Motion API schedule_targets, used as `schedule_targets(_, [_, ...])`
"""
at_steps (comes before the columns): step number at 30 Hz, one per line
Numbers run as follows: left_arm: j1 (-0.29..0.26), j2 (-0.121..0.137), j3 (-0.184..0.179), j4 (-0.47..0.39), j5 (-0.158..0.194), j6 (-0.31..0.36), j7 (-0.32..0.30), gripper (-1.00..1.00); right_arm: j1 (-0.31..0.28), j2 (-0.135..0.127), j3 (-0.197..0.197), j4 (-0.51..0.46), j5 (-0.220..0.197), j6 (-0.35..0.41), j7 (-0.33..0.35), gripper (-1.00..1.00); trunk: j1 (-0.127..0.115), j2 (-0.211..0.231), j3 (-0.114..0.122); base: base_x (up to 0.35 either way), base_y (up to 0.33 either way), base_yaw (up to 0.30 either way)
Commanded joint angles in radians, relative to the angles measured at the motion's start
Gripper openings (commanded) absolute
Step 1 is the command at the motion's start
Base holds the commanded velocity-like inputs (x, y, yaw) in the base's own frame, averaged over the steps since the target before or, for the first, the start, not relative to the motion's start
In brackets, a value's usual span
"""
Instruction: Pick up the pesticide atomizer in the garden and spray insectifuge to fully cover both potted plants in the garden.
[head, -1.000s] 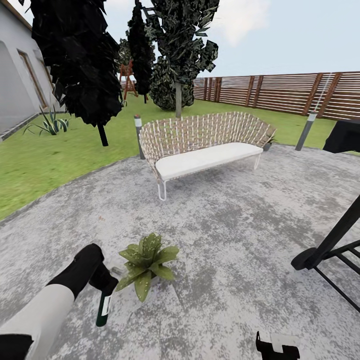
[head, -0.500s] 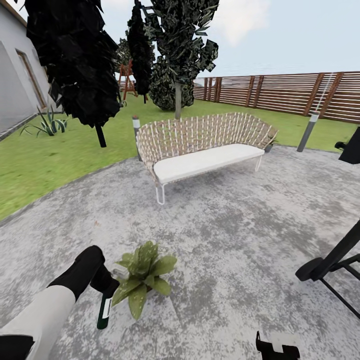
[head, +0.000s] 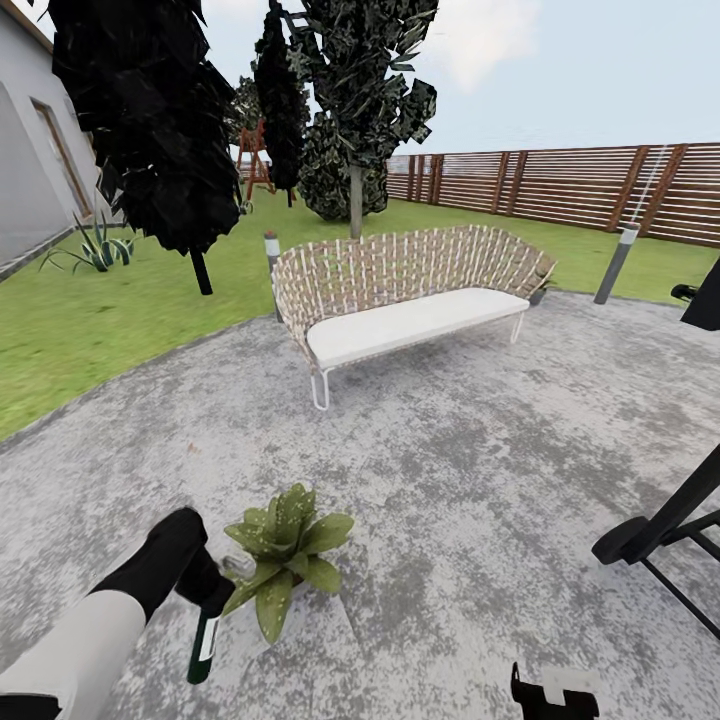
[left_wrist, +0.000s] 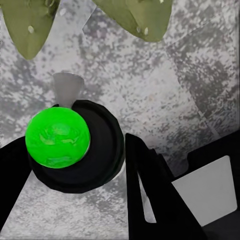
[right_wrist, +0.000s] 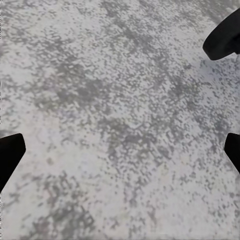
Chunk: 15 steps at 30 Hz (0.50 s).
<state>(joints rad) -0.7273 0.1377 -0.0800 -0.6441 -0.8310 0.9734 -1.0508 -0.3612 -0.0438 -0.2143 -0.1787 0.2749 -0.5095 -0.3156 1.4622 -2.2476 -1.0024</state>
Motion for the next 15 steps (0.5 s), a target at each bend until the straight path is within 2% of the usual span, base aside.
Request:
schedule_targets(1, [-0.002,0.000,-0.003,-0.003,-0.009,0.004,-0.010,-1.00,-0.001,0.001,-0.007,0.001,0.011,-0.003,-0.003,1.00,0.000,0.000,-0.001,0.000,0.000,0.000])
schedule_targets(5, [-0.004,-0.004,0.000,-0.005,-0.010,0.005,-0.009,-1.00,-0.001,0.004,-0.007,0.001,0.012,-0.003,-0.003,1.00,0.000,0.000,-0.001,-0.035,-0.027,0.000])
schedule_targets(10, [-0.004,-0.006,0.002,-0.006,-0.008,0.007,-0.007,-1.00,-0.001,0.004,-0.007,0.001,0.012,-0.003,-0.003,1.00,0.000,0.000,-0.001,-0.236,-0.184,0.020])
schedule_targets(15, [-0.005,-0.006,0.002,-0.007,-0.008,0.009,-0.005,-1.00,-0.001,0.004,-0.007,0.002,0.012,-0.003,-0.003,1.00,0.000,0.000,-0.001,-0.246,-0.192,0.231])
